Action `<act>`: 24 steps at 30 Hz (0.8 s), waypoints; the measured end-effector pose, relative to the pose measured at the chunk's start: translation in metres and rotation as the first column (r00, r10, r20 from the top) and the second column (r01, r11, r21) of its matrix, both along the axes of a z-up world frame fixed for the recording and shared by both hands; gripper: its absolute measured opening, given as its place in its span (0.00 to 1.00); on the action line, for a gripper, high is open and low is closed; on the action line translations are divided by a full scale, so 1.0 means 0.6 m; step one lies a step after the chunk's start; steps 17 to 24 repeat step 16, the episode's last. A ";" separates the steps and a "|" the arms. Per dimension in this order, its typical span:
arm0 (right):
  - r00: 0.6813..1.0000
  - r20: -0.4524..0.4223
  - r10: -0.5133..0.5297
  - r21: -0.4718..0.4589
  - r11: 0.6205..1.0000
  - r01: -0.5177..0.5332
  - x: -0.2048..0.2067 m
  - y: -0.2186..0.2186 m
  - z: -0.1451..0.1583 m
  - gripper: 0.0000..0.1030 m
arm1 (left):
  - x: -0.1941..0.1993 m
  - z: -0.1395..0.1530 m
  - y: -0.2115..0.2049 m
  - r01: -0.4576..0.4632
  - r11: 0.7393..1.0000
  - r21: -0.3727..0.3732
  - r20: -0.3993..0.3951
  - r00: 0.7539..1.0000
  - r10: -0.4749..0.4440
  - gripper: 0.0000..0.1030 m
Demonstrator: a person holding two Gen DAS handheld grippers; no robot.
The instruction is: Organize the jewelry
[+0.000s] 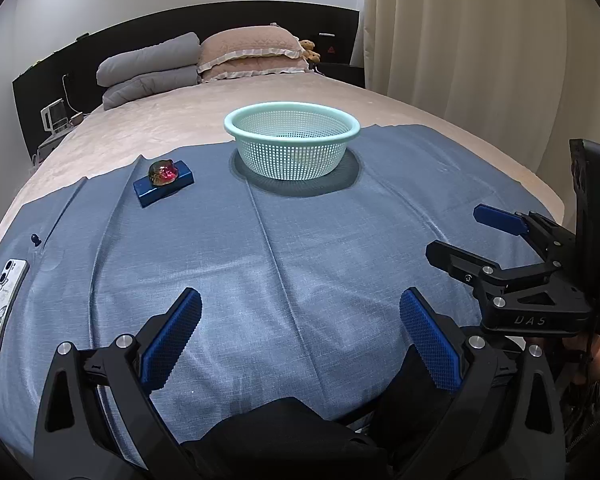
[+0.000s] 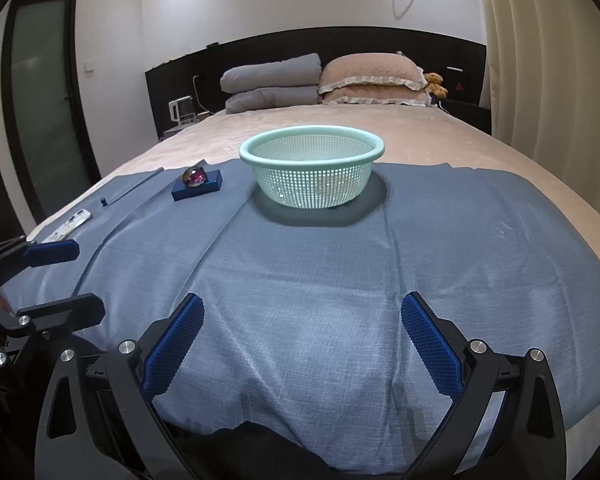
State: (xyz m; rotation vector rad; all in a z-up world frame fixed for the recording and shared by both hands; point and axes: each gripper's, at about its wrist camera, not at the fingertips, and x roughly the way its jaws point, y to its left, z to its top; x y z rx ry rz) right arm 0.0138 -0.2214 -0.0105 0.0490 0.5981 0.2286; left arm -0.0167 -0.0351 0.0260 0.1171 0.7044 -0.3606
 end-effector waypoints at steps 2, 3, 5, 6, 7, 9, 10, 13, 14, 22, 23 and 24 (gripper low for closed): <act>1.000 -0.001 0.001 0.000 1.000 -0.001 0.000 0.000 -0.001 0.92 | 0.001 -0.001 0.000 0.005 1.000 -0.002 -0.004 1.000 -0.005 0.94; 1.000 -0.002 0.002 0.000 1.000 -0.002 0.000 -0.001 -0.001 0.92 | 0.001 -0.002 -0.001 0.007 1.000 -0.002 -0.005 1.000 -0.007 0.94; 1.000 -0.006 0.005 0.005 1.000 -0.005 0.002 -0.002 -0.002 0.92 | 0.001 -0.002 -0.001 0.008 1.000 -0.001 -0.005 1.000 -0.008 0.94; 1.000 -0.008 0.005 0.009 1.000 -0.005 0.003 -0.003 -0.002 0.92 | 0.001 -0.002 -0.001 0.007 1.000 -0.001 -0.006 1.000 -0.007 0.94; 1.000 -0.008 0.004 0.012 1.000 -0.004 0.002 -0.004 -0.002 0.92 | 0.001 -0.003 0.000 0.008 1.000 -0.003 -0.007 1.000 -0.009 0.94; 1.000 -0.008 0.005 0.016 1.000 -0.005 0.002 -0.006 -0.003 0.92 | 0.003 -0.004 0.000 0.010 1.000 -0.010 -0.013 1.000 -0.010 0.94; 1.000 -0.008 0.005 0.016 1.000 -0.005 0.002 -0.006 -0.003 0.92 | 0.006 -0.005 0.000 0.009 1.000 -0.011 -0.019 1.000 -0.009 0.94; 1.000 -0.008 0.008 0.015 1.000 -0.008 0.002 -0.006 -0.003 0.92 | 0.011 -0.008 0.000 0.015 1.000 -0.018 -0.041 0.999 -0.016 0.94; 1.000 -0.008 0.007 0.015 1.000 -0.007 0.002 -0.006 -0.003 0.92 | 0.011 -0.009 0.000 0.015 1.000 -0.021 -0.043 0.999 -0.016 0.94; 1.000 -0.009 0.007 0.016 1.000 -0.007 0.002 -0.006 -0.003 0.92 | 0.011 -0.010 0.001 0.017 1.000 -0.025 -0.045 0.999 -0.018 0.94; 1.000 -0.009 0.007 0.016 1.000 -0.007 0.002 -0.006 -0.003 0.92 | 0.011 -0.010 0.001 0.017 1.000 -0.025 -0.045 0.999 -0.018 0.94; 1.000 -0.009 0.007 0.016 1.000 -0.007 0.002 -0.006 -0.003 0.92 | 0.011 -0.010 0.001 0.017 1.000 -0.025 -0.045 0.999 -0.018 0.94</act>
